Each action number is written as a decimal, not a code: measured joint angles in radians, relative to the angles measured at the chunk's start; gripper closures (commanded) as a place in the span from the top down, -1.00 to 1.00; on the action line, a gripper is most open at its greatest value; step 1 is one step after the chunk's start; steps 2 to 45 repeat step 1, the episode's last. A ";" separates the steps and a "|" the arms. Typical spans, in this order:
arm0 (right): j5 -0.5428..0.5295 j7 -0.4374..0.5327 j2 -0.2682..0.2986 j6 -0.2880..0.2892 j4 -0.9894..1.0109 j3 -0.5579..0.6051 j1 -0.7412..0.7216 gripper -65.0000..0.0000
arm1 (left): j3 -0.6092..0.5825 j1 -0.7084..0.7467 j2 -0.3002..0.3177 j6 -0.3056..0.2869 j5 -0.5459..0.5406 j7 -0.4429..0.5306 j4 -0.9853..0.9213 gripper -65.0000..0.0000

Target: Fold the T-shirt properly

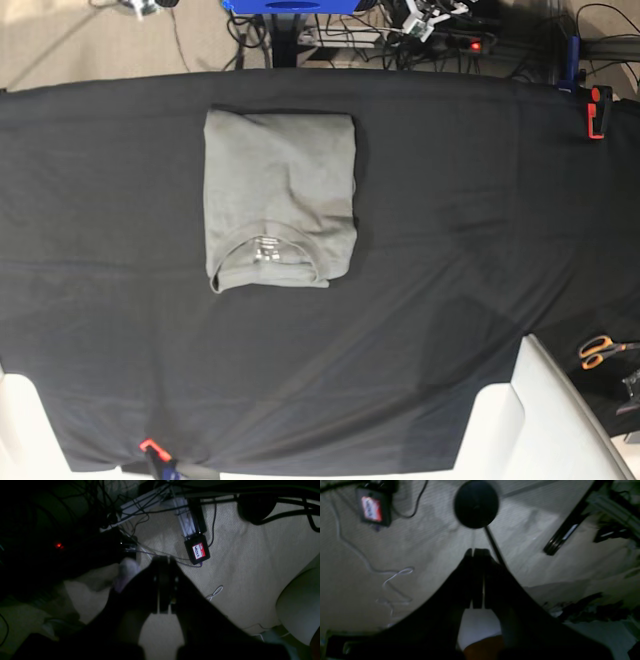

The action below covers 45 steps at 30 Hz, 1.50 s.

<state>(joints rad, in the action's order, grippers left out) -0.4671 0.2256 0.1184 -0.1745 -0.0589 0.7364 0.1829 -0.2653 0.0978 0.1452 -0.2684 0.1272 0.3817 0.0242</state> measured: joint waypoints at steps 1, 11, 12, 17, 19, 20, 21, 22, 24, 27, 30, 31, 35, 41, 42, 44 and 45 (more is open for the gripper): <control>0.000 0.001 -0.001 0.000 0.000 0.000 -0.001 -0.98 | 0.000 0.000 0.001 0.000 0.000 0.000 0.005 -1.00; 0.000 0.001 -0.001 0.000 0.000 0.000 -0.001 -0.98 | 0.000 0.000 0.001 0.000 0.000 0.000 0.005 -1.00; 0.000 0.001 -0.001 0.000 0.000 0.000 -0.001 -0.98 | 0.000 0.000 0.001 0.000 0.000 0.000 0.005 -1.00; 0.000 0.001 -0.001 0.000 0.000 0.000 -0.001 -0.98 | 0.000 0.000 0.001 0.000 0.000 0.000 0.005 -1.00; 0.000 0.001 -0.001 0.000 0.000 0.000 -0.001 -0.98 | 0.000 0.000 0.001 0.000 0.000 0.000 0.005 -1.00; 0.000 0.001 -0.001 0.000 0.000 0.000 -0.001 -0.98 | 0.000 0.000 0.001 0.000 0.000 0.000 0.005 -1.00; 0.000 0.001 -0.001 0.000 0.000 0.000 -0.001 -0.98 | 0.000 0.000 0.001 0.000 0.000 0.000 0.005 -1.00; 0.000 0.001 -0.001 0.000 0.000 0.000 -0.001 -0.98 | 0.000 0.000 0.001 0.000 0.000 0.000 0.005 -1.00; 0.000 0.001 -0.001 0.000 0.000 0.000 -0.001 -0.98 | 0.000 0.000 0.001 0.000 0.000 0.000 0.005 -1.00; 0.000 0.001 -0.001 0.000 0.000 0.000 -0.001 -0.98 | 0.000 0.000 0.001 0.000 0.000 0.000 0.005 -1.00; 0.000 0.001 -0.001 0.000 0.000 0.000 -0.001 -0.98 | 0.000 0.000 0.001 0.000 0.000 0.000 0.005 -1.00; 0.000 0.001 -0.001 0.000 0.000 0.000 -0.001 -0.98 | 0.000 0.000 0.001 0.000 0.000 0.000 0.005 -1.00; 0.000 0.001 -0.001 0.000 0.000 0.000 -0.001 -0.98 | 0.000 0.000 0.001 0.000 0.000 0.000 0.005 -1.00; 0.000 0.001 -0.001 0.000 0.000 0.000 -0.001 -0.98 | 0.000 0.000 0.001 0.000 0.000 0.000 0.005 -1.00; 0.000 0.001 -0.001 0.000 0.000 0.000 -0.001 -0.98 | 0.000 0.000 0.001 0.000 0.000 0.000 0.005 -1.00; 0.000 0.001 -0.001 0.000 0.000 0.000 -0.001 -0.98 | 0.000 0.000 0.001 0.000 0.000 0.000 0.005 -1.00; 0.000 0.001 -0.001 0.000 0.000 0.000 -0.001 -0.98 | 0.000 0.000 0.001 0.000 0.000 0.000 0.005 -1.00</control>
